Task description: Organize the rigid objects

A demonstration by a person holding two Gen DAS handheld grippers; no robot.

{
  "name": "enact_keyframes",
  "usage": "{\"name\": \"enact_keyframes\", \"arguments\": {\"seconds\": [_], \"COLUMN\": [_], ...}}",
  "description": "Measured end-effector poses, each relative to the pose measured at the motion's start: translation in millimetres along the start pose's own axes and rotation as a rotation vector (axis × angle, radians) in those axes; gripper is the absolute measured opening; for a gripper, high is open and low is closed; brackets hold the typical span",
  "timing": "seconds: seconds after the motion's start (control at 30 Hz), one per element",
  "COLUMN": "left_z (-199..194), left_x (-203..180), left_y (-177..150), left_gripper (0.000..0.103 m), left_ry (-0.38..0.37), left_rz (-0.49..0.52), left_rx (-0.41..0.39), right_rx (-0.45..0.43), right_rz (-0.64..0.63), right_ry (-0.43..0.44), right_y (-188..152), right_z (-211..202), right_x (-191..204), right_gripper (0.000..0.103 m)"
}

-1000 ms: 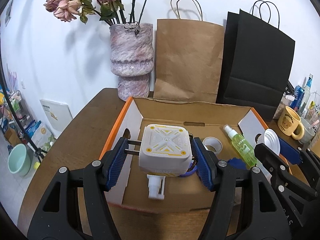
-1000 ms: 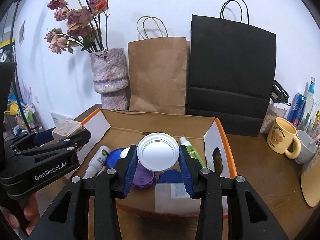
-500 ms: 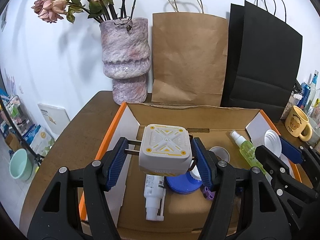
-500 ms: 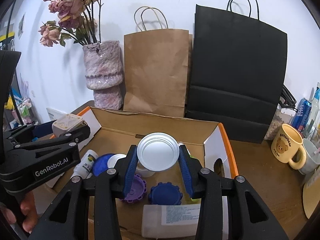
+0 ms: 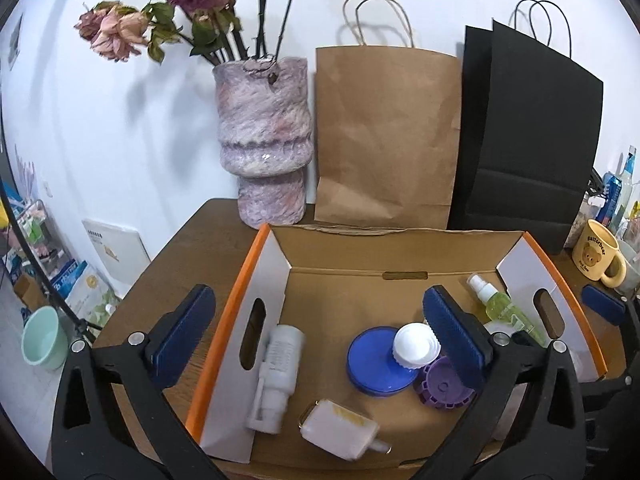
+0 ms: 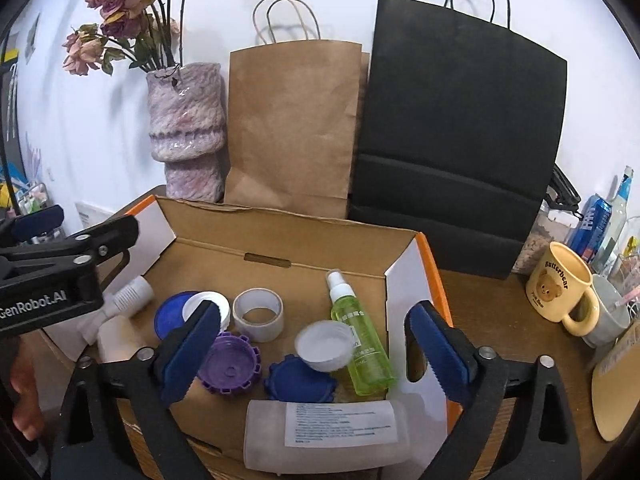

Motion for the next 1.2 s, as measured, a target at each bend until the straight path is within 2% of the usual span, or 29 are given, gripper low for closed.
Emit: {"name": "enact_keyframes", "arguments": {"seconds": [0.33, 0.67, 0.87, 1.2], "left_z": [5, -2, -22, -78], "left_x": [13, 14, 14, 18], "left_y": [-1, -4, -11, -31], "left_gripper": [0.103, 0.103, 0.103, 0.103], "left_ry": [0.018, 0.004, 0.000, -0.022], "left_rz": [-0.029, -0.031, -0.012, 0.001], "left_rx": [0.022, 0.023, 0.006, -0.044], "right_rx": [0.002, -0.016, -0.052, -0.101], "right_rz": [0.011, 0.024, 0.041, 0.047], "right_ry": [0.013, 0.008, -0.004, 0.013], "right_y": [-1, -3, -7, -24], "right_z": [0, -10, -32, -89], "right_x": [-2, -6, -13, -9], "right_gripper": [0.103, 0.103, 0.103, 0.103]}}
Point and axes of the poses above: each gripper's, at about its wrist camera, not at the fingertips, and z roughly the way its jaws point, x to its left, y to its top, the point moved 2 cm from there along z, roughly the way its jaws point, and after that the axes turned 2 degrees about -z, right-handed, at the moved point
